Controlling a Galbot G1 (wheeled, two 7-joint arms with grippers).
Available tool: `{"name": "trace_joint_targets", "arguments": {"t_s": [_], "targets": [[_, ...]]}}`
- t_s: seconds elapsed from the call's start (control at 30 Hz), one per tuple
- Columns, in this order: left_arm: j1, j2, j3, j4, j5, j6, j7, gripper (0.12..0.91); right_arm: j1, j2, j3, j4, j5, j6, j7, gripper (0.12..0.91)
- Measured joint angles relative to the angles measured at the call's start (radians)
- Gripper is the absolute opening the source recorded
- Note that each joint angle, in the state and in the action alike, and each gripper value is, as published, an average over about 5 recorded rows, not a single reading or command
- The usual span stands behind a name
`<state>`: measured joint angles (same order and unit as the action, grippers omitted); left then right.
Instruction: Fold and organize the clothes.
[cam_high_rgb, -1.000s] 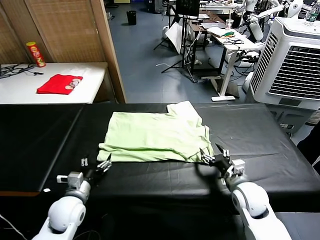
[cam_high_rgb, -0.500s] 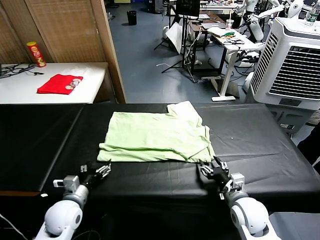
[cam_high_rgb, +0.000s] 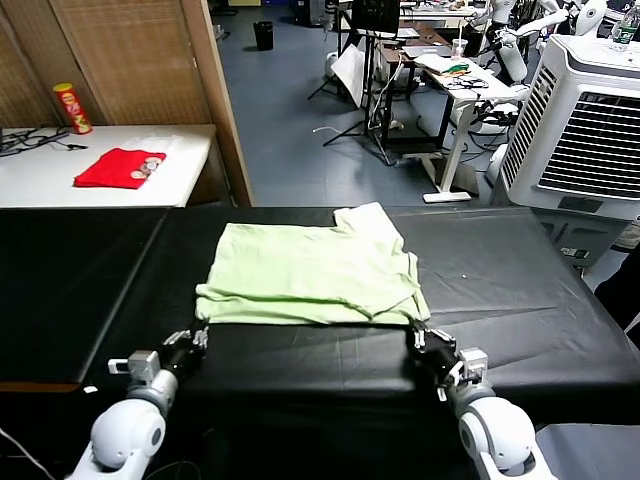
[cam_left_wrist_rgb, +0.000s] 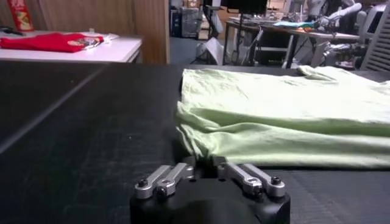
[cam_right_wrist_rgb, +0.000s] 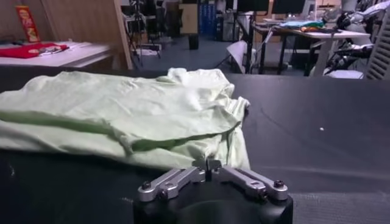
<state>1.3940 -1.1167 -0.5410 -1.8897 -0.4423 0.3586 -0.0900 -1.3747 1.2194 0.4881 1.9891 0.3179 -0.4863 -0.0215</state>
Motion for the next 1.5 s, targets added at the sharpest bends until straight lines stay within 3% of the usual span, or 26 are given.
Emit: {"name": "trace_joint_targets", "arguments": {"t_s": [0.3, 0.6, 0.7, 0.8, 0.9, 1.07, 1.17, 1.27, 1.5], "targets": [[0.110, 0.013, -0.004, -0.124, 0.038, 0.041, -0.019, 0.132, -0.104, -0.070, 0.032, 0.098, 0.021, -0.040, 0.021, 0.122], [0.268, 0.025, -0.056, -0.260, 0.047, 0.058, -0.017, 0.132, -0.232, -0.061, 0.049, 0.179, 0.005, -0.059, 0.035, 0.130], [0.315, 0.028, -0.078, -0.290, 0.043, 0.066, -0.015, 0.132, -0.267, -0.049, 0.055, 0.208, -0.008, -0.069, 0.039, 0.204], [0.354, 0.030, -0.101, -0.315, 0.039, 0.076, -0.014, 0.136, -0.299, -0.041, 0.063, 0.242, -0.016, -0.083, 0.041, 0.353], [0.387, 0.035, -0.123, -0.337, 0.037, 0.087, -0.014, 0.212, -0.330, -0.039, 0.075, 0.285, -0.018, -0.102, 0.042, 0.520], [0.425, 0.046, -0.160, -0.379, 0.035, 0.144, -0.029, 0.482, -0.375, -0.047, 0.111, 0.374, -0.007, -0.146, 0.048, 0.758], [0.437, 0.053, -0.186, -0.406, 0.020, 0.195, -0.039, 0.649, -0.375, -0.058, 0.130, 0.410, 0.022, -0.151, 0.051, 0.793], [0.430, 0.064, -0.209, -0.429, -0.020, 0.209, -0.043, 0.764, -0.336, -0.077, 0.136, 0.411, 0.056, -0.131, 0.055, 0.798], [0.253, 0.114, -0.188, -0.395, -0.133, 0.198, -0.071, 0.798, -0.058, -0.127, 0.082, 0.248, 0.116, -0.077, 0.082, 0.798]]}}
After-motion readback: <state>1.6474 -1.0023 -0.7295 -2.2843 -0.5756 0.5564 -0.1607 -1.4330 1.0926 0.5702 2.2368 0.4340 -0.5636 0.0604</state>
